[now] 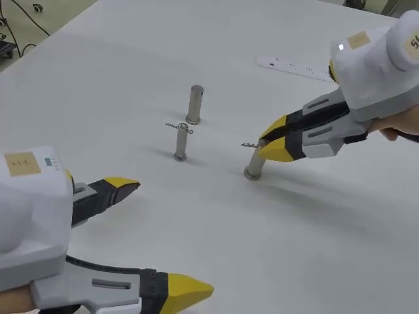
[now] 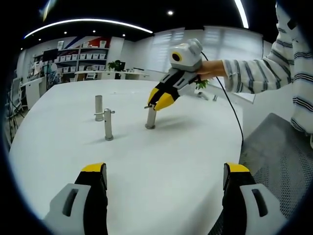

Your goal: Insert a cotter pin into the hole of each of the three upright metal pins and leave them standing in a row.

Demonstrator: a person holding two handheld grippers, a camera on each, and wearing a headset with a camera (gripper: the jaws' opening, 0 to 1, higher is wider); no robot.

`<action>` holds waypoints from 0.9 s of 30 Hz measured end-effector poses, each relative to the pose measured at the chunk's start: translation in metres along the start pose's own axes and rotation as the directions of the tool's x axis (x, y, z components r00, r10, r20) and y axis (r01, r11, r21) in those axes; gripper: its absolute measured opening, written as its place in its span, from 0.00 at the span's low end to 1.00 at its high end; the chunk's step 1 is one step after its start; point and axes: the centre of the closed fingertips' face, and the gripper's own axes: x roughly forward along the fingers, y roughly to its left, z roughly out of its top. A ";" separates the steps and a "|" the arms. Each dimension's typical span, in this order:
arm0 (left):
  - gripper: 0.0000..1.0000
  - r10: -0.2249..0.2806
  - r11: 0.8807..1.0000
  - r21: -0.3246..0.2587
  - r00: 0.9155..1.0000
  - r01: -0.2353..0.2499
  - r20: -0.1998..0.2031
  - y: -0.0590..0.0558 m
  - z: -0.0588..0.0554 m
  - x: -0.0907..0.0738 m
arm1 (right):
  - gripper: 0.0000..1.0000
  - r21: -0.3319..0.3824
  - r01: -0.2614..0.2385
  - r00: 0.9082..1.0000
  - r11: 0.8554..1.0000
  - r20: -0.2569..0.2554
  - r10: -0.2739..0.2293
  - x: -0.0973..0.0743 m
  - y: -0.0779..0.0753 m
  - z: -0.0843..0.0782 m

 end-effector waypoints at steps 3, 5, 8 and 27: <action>0.99 0.001 1.000 -0.004 1.000 -0.001 0.000 0.000 0.000 -0.001 | 0.14 -0.013 0.008 1.000 1.000 -0.009 -0.008 0.000 0.001 0.000; 0.99 0.000 1.000 -0.005 1.000 0.000 -0.003 0.000 0.000 -0.001 | 0.14 -0.011 0.009 1.000 1.000 -0.009 -0.010 0.000 0.001 0.000; 0.99 -0.001 1.000 -0.002 1.000 0.001 -0.007 0.000 -0.001 -0.001 | 0.15 0.024 0.019 0.999 1.000 0.025 -0.020 -0.003 0.000 0.006; 0.99 -0.023 1.000 -0.020 0.999 0.022 -0.028 0.000 0.006 -0.014 | 0.33 0.146 0.161 0.970 0.976 0.157 -0.184 -0.049 0.008 0.026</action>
